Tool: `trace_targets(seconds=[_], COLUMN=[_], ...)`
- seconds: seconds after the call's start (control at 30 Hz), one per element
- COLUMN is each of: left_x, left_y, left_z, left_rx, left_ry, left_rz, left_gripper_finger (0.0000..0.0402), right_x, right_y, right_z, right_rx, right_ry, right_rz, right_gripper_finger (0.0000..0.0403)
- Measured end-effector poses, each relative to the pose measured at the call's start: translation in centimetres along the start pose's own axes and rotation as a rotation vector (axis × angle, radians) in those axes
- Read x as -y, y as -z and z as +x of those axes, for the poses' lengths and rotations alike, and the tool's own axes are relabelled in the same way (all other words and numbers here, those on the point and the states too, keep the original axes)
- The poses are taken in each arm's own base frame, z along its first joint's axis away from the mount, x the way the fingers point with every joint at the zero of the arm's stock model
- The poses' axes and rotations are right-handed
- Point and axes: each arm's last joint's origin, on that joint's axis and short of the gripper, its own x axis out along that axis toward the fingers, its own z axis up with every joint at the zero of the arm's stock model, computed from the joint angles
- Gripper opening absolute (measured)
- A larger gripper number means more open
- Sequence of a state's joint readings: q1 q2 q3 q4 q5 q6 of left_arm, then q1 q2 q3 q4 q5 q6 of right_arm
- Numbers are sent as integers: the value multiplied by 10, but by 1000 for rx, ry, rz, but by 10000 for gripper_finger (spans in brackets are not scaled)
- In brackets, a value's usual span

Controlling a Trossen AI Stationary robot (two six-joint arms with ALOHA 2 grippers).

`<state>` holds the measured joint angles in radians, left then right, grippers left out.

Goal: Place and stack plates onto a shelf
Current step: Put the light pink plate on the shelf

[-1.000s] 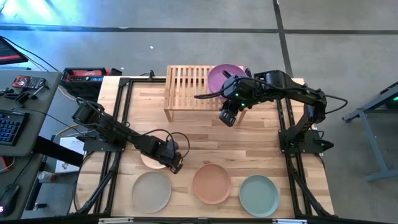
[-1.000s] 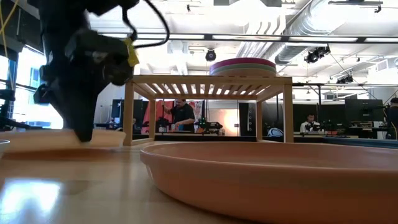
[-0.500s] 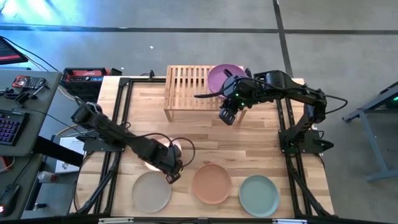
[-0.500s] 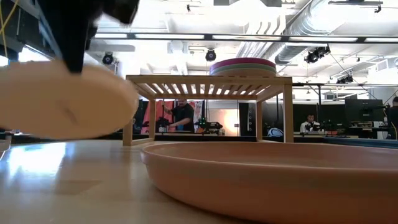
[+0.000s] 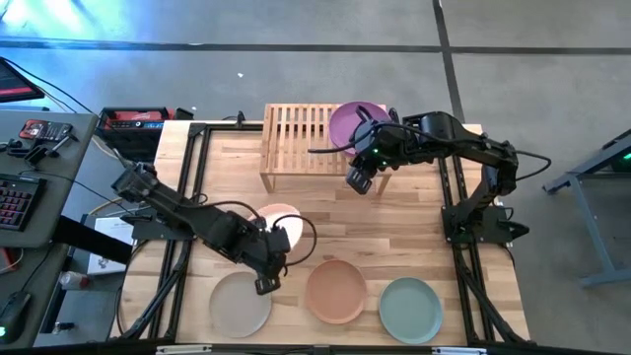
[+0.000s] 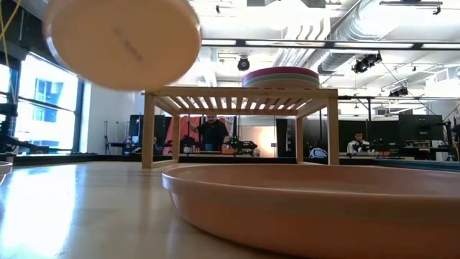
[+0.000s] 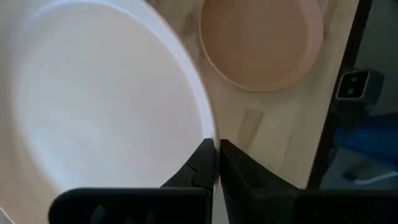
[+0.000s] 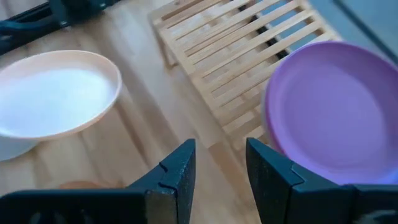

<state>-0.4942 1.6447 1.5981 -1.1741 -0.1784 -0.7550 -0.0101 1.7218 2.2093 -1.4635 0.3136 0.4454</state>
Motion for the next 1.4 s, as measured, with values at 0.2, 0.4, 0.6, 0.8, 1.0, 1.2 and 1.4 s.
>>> trace_targets(seconds=[0.2, 0.4, 0.6, 0.8, 1.0, 1.2, 1.4], left_x=[-10, -35, -77, -123, -166, -205, -230], left_y=[-9, -25, -50, -70, -88, -100, -104], left_z=[-30, -42, -38, -36, -36, -39, -39], left_rx=[32, 34, -4, -55, -46, -17, 8], left_ry=[-95, -239, -351, -414, -435, -453, -382], left_rz=[177, 403, 490, 471, 477, 459, 425], left_gripper_finger=[3, 3, 3, 3, 3, 3, 3], right_x=[2, 2, 1, 2, 6, 13, 23], right_y=[-1, -2, -3, -4, -6, -8, -12], right_z=[0, 0, 0, 0, 1, 3, 6], right_rx=[30, 47, 59, 70, 69, 74, 78], right_ry=[62, 64, 59, 82, 91, 127, 179], right_rz=[0, 5, 10, 13, 15, -22, -45], right_gripper_finger=[119, 119, 119, 119, 119, 119, 119])
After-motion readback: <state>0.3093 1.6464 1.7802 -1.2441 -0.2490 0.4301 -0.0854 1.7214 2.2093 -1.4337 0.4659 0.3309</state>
